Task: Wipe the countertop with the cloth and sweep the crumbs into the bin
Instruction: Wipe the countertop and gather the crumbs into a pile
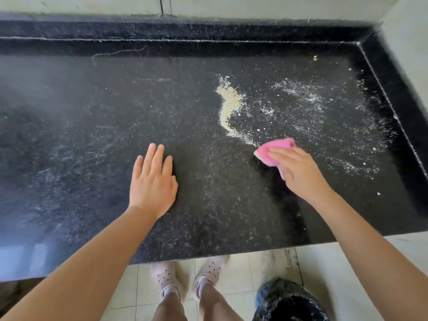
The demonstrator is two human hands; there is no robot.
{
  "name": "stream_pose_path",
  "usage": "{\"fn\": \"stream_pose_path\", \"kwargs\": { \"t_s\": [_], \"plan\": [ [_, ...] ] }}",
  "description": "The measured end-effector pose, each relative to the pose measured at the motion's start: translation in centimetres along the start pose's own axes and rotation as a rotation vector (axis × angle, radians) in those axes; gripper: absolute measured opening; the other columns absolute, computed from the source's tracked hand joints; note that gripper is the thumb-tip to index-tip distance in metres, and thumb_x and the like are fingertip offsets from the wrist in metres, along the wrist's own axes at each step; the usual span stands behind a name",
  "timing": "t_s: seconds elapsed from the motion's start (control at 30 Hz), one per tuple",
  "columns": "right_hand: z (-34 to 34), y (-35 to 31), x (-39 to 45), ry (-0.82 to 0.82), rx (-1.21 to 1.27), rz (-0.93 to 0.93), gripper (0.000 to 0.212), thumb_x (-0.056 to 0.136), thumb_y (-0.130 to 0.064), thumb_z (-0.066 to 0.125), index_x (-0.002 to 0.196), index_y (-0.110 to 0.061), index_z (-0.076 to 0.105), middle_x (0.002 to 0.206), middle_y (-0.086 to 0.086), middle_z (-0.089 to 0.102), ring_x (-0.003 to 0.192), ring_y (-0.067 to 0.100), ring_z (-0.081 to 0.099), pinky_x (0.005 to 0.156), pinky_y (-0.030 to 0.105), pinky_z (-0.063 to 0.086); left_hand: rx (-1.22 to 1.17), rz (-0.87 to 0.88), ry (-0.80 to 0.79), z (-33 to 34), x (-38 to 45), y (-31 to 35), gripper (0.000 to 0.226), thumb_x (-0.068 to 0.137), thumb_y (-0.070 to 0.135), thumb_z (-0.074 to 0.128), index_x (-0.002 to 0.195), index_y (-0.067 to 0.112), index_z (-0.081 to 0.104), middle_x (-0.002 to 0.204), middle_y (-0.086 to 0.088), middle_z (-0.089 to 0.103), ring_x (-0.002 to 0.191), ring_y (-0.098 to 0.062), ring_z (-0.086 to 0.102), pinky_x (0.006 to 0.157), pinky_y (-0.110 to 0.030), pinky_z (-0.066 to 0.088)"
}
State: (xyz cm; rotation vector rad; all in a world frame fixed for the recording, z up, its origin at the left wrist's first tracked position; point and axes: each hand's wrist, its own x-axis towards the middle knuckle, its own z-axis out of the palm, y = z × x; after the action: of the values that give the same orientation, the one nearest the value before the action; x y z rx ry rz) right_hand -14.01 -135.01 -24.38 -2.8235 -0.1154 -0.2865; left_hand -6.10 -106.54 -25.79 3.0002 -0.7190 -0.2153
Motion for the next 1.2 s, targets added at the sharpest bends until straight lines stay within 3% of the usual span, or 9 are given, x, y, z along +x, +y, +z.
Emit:
{"fn": "stream_pose_path", "kwargs": {
  "t_s": [0.13, 0.33, 0.57, 0.7, 0.83, 0.9, 1.0, 1.1, 1.2],
  "plan": [
    [0.2, -3.9, -0.4, 0.058, 0.045, -0.19, 0.037, 0.077, -0.002, 0.038, 0.1, -0.004, 0.067, 0.103, 0.009, 0.069, 0.079, 0.032, 0.062, 0.07, 0.037, 0.049, -0.101, 0.026, 0.007, 0.2, 2.6, 4.6, 0.048, 0.096, 0.021, 0.034, 0.14, 0.002, 0.027, 0.153, -0.013, 0.01, 0.142, -0.025, -0.001, 0.114, -0.038, 0.003],
    [1.5, -2.5, -10.0, -0.176, -0.027, -0.285, 0.043, 0.076, -0.007, 0.038, 0.114, -0.026, 0.046, 0.127, -0.014, 0.043, 0.105, 0.015, 0.042, 0.078, 0.028, 0.041, -0.202, -0.05, 0.006, 0.5, 6.3, 7.4, 0.05, 0.099, 0.022, 0.024, 0.144, 0.005, 0.014, 0.154, -0.009, 0.003, 0.142, -0.02, -0.006, 0.114, -0.033, -0.002],
    [0.3, 5.5, -7.3, -0.162, -0.144, -0.231, 0.043, 0.077, -0.004, 0.037, 0.114, -0.024, 0.045, 0.127, -0.01, 0.044, 0.101, 0.019, 0.042, 0.078, 0.033, 0.038, -0.254, -0.119, 0.001, 1.2, 7.0, 7.4, 0.049, 0.098, 0.022, 0.027, 0.142, 0.002, 0.02, 0.153, -0.01, 0.012, 0.142, -0.021, 0.002, 0.115, -0.034, -0.001],
    [1.5, 6.6, -1.6, -0.084, -0.128, -0.127, 0.056, 0.065, 0.011, 0.063, 0.112, -0.017, 0.054, 0.116, 0.002, 0.065, 0.095, 0.019, 0.04, 0.073, 0.036, 0.045, -0.267, -0.133, 0.011, 1.2, 7.1, 7.4, 0.048, 0.097, 0.019, 0.03, 0.141, 0.002, 0.024, 0.152, -0.01, 0.016, 0.142, -0.021, 0.005, 0.114, -0.033, 0.0],
    [-0.1, 6.0, -0.2, 0.038, -0.068, -0.076, 0.038, 0.077, 0.001, 0.043, 0.109, -0.007, 0.062, 0.111, 0.006, 0.067, 0.096, 0.024, 0.053, 0.074, 0.038, 0.046, -0.264, -0.146, 0.014, 1.3, 7.3, 7.4, 0.047, 0.096, 0.019, 0.031, 0.14, 0.002, 0.026, 0.152, -0.01, 0.018, 0.142, -0.021, 0.007, 0.115, -0.033, 0.001],
    [-1.4, 5.9, -1.6, 0.159, -0.064, 0.023, 0.037, 0.078, -0.001, 0.038, 0.109, -0.003, 0.06, 0.109, 0.012, 0.066, 0.09, 0.032, 0.062, 0.076, 0.038, 0.048, -0.268, -0.154, 0.016, 1.3, 7.3, 7.4, 0.047, 0.096, 0.018, 0.032, 0.14, 0.002, 0.027, 0.152, -0.011, 0.019, 0.141, -0.021, 0.008, 0.115, -0.033, 0.001],
    [-1.9, 6.0, -5.7, 0.288, -0.085, 0.495, 0.046, 0.076, -0.006, 0.03, 0.108, 0.005, 0.06, 0.11, 0.02, 0.064, 0.101, 0.03, 0.053, 0.091, 0.033, 0.031, -0.269, -0.152, 0.017, 1.3, 7.4, 7.5, 0.047, 0.096, 0.016, 0.034, 0.139, 0.001, 0.028, 0.151, -0.011, 0.02, 0.141, -0.022, 0.009, 0.114, -0.033, 0.002],
    [-0.6, 5.0, -8.0, 0.215, -0.037, 0.917, 0.059, 0.073, -0.02, 0.019, 0.107, 0.009, 0.058, 0.108, 0.023, 0.063, 0.102, 0.035, 0.053, 0.084, 0.036, 0.027, -0.268, -0.16, 0.021, 1.3, 7.3, 7.5, 0.047, 0.095, 0.016, 0.035, 0.139, 0.0, 0.029, 0.151, -0.012, 0.02, 0.141, -0.022, 0.01, 0.114, -0.033, 0.002],
    [1.2, 3.7, -6.4, 0.128, -0.119, 0.982, 0.054, 0.076, -0.015, 0.025, 0.114, 0.008, 0.055, 0.118, 0.023, 0.058, 0.106, 0.041, 0.055, 0.082, 0.035, 0.022, -0.266, -0.161, 0.026, 1.4, 7.4, 7.6, 0.047, 0.095, 0.015, 0.036, 0.138, -0.001, 0.03, 0.15, -0.012, 0.022, 0.141, -0.023, 0.011, 0.114, -0.033, 0.002]
  ]
}}
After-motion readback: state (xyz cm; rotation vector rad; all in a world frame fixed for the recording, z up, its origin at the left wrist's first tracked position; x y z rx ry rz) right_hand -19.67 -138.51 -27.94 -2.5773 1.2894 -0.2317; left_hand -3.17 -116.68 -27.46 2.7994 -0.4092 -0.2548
